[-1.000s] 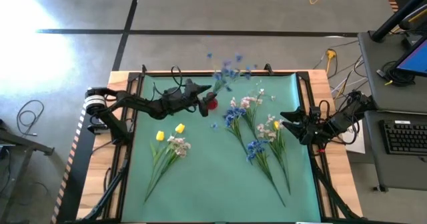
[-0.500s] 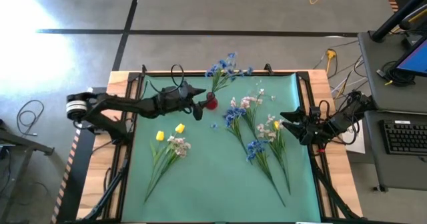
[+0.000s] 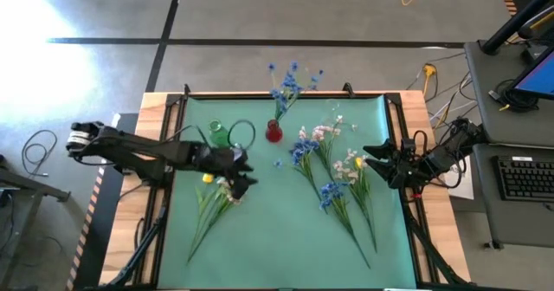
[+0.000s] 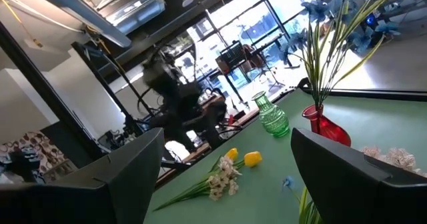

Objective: Sort flowers into vase by color
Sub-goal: Put the left yellow flower into the green vase

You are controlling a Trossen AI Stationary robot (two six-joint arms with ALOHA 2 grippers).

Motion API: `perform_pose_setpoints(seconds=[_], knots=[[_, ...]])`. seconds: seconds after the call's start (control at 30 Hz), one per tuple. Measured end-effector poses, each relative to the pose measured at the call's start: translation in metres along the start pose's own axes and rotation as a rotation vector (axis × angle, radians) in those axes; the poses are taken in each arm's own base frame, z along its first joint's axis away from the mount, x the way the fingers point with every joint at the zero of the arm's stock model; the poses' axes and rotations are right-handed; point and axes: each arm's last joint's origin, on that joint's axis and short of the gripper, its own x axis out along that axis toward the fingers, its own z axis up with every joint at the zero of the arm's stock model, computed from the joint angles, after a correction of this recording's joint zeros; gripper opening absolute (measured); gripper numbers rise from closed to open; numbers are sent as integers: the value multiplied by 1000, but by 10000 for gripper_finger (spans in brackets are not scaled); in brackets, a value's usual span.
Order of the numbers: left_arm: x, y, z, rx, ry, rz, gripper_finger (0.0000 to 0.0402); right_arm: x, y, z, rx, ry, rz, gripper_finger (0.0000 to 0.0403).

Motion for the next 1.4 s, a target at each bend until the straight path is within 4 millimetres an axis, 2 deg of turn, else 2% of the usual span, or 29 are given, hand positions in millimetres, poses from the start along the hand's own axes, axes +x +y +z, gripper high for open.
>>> perform_pose_setpoints(seconds=[0.27, 0.5, 0.77, 1.07, 1.4], knots=[[-19, -35, -33, -158, 211, 254, 221, 0, 0, 0, 3, 1, -1, 320], [-26, -56, -57, -242, 240, 282, 221, 0, 0, -3, 78, 41, 36, 320], [-31, -54, -89, -400, 325, 507, 221, 3, 3, -9, 118, 85, 40, 320], [-20, -52, -113, -407, 441, 705, 221, 8, 8, -12, 91, 109, 27, 320], [-10, -51, -128, -423, 465, 764, 215, 13, 16, -10, 59, 134, 14, 320]])
